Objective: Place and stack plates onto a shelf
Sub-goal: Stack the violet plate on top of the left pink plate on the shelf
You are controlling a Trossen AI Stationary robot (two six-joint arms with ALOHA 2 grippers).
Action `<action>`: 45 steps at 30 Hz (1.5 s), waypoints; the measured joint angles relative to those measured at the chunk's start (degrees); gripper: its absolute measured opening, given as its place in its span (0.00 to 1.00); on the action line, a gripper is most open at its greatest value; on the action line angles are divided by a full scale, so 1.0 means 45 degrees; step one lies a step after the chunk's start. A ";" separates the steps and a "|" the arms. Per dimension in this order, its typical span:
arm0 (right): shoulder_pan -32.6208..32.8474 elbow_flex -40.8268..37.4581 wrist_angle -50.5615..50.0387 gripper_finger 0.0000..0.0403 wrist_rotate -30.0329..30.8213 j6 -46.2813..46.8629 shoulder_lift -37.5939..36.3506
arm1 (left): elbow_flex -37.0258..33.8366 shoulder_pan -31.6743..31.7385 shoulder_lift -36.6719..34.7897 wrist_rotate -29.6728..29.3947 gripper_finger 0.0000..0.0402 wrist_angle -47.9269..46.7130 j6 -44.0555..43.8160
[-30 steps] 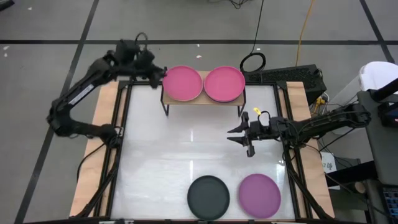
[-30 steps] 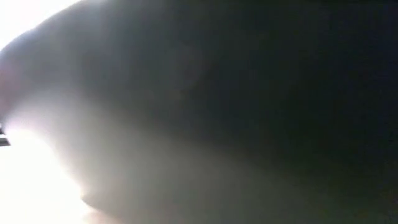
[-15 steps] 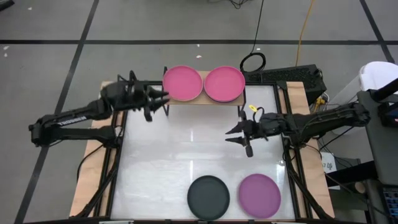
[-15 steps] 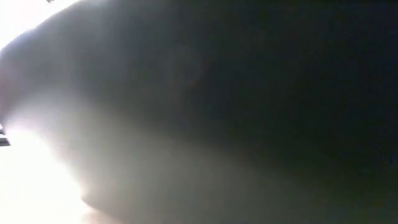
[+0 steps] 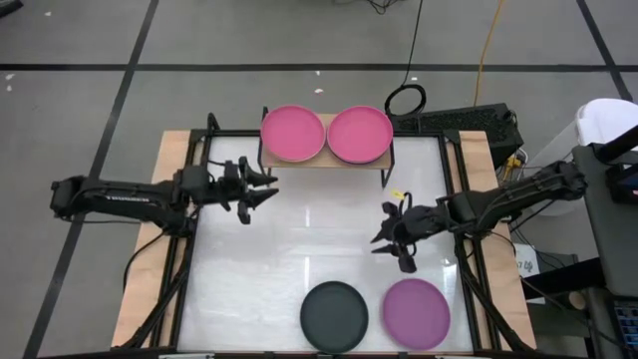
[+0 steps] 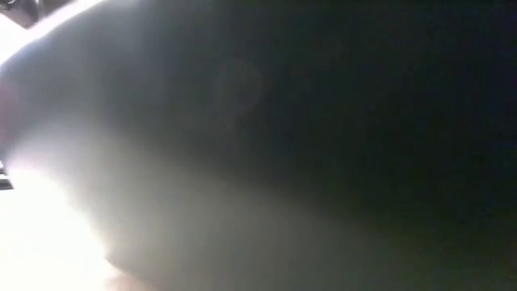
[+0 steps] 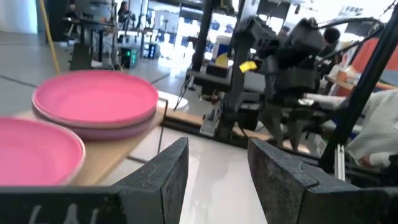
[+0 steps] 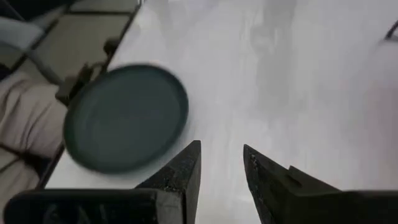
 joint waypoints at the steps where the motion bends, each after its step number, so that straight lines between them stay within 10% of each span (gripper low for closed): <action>1: 0.0122 0.0000 -0.0249 0.25 0.0015 0.0183 0.0047 | -0.0107 -0.0182 0.0001 -0.0175 0.42 -0.0003 0.0000; 36: 0.3287 -0.4501 0.1005 0.26 -0.1310 0.5645 0.0312 | -0.0675 -0.1529 0.0453 -0.1989 0.42 0.0161 0.0161; 45: 0.3284 -0.4784 0.1018 0.43 -0.0974 0.5985 0.0316 | -0.0670 -0.1529 0.1018 -0.1989 0.42 0.0228 0.0037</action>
